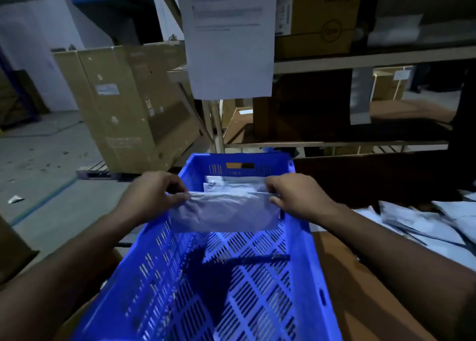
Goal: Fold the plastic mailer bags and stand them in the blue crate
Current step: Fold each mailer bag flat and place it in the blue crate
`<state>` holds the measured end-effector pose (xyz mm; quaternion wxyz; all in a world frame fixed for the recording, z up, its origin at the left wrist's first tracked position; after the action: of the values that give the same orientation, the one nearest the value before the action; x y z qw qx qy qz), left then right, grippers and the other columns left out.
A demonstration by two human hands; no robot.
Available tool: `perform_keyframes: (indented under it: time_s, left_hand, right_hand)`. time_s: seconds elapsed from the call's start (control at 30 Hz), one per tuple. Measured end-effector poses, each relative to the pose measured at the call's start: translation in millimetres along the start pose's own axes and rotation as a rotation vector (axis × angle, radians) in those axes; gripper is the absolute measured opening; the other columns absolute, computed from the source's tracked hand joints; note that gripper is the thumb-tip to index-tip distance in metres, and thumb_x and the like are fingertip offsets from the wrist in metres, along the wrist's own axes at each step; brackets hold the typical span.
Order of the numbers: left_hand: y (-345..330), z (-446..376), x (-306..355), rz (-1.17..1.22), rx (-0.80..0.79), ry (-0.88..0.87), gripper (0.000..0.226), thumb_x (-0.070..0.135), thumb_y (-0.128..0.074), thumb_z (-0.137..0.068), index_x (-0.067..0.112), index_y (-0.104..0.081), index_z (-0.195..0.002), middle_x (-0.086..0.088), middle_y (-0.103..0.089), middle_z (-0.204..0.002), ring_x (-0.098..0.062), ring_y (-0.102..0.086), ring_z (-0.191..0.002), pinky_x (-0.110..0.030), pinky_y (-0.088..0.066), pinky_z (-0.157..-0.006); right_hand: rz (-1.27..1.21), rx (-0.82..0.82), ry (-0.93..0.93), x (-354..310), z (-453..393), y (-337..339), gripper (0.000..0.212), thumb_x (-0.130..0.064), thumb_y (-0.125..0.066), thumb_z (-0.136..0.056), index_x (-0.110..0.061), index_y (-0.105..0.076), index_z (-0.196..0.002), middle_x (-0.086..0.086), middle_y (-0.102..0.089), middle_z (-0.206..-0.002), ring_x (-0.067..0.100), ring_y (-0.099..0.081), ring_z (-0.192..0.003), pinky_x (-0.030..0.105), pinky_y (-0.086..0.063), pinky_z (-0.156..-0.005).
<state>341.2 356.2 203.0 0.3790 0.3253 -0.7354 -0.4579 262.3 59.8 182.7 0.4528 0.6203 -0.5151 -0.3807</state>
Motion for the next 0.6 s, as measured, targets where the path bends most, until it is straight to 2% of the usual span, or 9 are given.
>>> perform_keyframes:
  time_s: [0.07, 0.17, 0.27, 0.33, 0.4, 0.5, 0.6]
  left_hand:
    - [-22.7, -19.9, -1.5, -0.178, -0.097, -0.062, 0.013, 0.045, -0.078, -0.083, 0.032, -0.075, -0.085, 0.014, -0.074, -0.082, -0.007, -0.069, -0.079, -0.034, -0.055, -0.071]
    - [-52.0, -46.1, -2.0, -0.301, -0.204, -0.107, 0.014, 0.040, -0.075, -0.084, 0.027, -0.072, -0.089, 0.009, -0.075, -0.091, -0.015, -0.069, -0.089, -0.031, -0.051, -0.070]
    - [-69.2, -69.2, 2.6, -0.399, -0.213, -0.126, 0.009, 0.035, -0.072, -0.085, 0.028, -0.071, -0.091, 0.009, -0.073, -0.096, -0.015, -0.067, -0.095, -0.028, -0.044, -0.067]
    - [-77.8, -84.4, 1.3, -0.389, -0.210, -0.091, 0.006, 0.033, -0.072, -0.085, 0.029, -0.070, -0.089, 0.009, -0.073, -0.097, -0.015, -0.067, -0.097, -0.028, -0.044, -0.066]
    - [-88.0, -98.3, -2.3, -0.346, -0.221, -0.044, 0.004, 0.031, -0.073, -0.084, 0.028, -0.071, -0.087, 0.009, -0.073, -0.096, -0.016, -0.067, -0.097, -0.027, -0.041, -0.064]
    - [-103.7, -114.4, -5.9, -0.327, -0.236, -0.006, 0.002, 0.027, -0.072, -0.084, 0.026, -0.071, -0.086, 0.005, -0.074, -0.097, -0.019, -0.068, -0.097, -0.029, -0.041, -0.065]
    - [-118.2, -124.8, -7.8, -0.345, -0.224, 0.012, 0.007, 0.022, -0.067, -0.086, 0.021, -0.071, -0.093, -0.001, -0.073, -0.101, -0.025, -0.067, -0.098, -0.033, -0.047, -0.069]
  right_hand:
    - [0.139, -0.099, 0.001, 0.3, -11.1, -13.2, 0.010, -0.031, -0.060, -0.093, -0.023, -0.059, -0.099, 0.004, -0.067, -0.108, 0.029, -0.063, -0.103, 0.033, -0.040, -0.070]
    - [0.274, -0.176, 0.005, 0.6, -30.4, -27.7, 0.013, -0.018, -0.058, -0.089, -0.018, -0.065, -0.101, 0.007, -0.067, -0.112, 0.031, -0.061, -0.107, 0.033, -0.039, -0.072]
    - [0.374, -0.213, -0.007, 4.4, -50.0, -38.3, 0.017, -0.010, -0.057, -0.090, -0.017, -0.066, -0.103, 0.007, -0.065, -0.113, 0.029, -0.057, -0.110, 0.037, -0.041, -0.086]
    - [0.434, -0.240, -0.025, 9.1, -60.8, -45.8, 0.015, -0.011, -0.058, -0.091, -0.020, -0.064, -0.102, 0.005, -0.065, -0.110, 0.027, -0.056, -0.109, 0.042, -0.037, -0.098]
    - [0.467, -0.255, -0.054, 13.8, -70.8, -53.3, 0.014, -0.011, -0.059, -0.091, -0.021, -0.063, -0.099, 0.005, -0.066, -0.106, 0.027, -0.058, -0.107, 0.045, -0.033, -0.104]
    - [0.481, -0.272, -0.095, 18.8, -83.1, -61.4, 0.016, -0.008, -0.057, -0.091, -0.021, -0.063, -0.099, 0.005, -0.066, -0.102, 0.026, -0.060, -0.104, 0.048, -0.031, -0.106]
    - [0.460, -0.308, -0.111, 21.8, -92.7, -66.2, 0.016, -0.006, -0.055, -0.091, -0.021, -0.058, -0.097, 0.007, -0.067, -0.106, 0.028, -0.061, -0.105, 0.047, -0.030, -0.105]
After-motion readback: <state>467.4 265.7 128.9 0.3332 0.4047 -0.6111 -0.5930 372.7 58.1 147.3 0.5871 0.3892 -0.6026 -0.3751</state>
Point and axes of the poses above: each hand's wrist, its own z-axis away from the middle knuckle, its own y-axis out of the back of the hand, x = y × z, the point moved 4 cm from there along -z, towards the middle knuckle
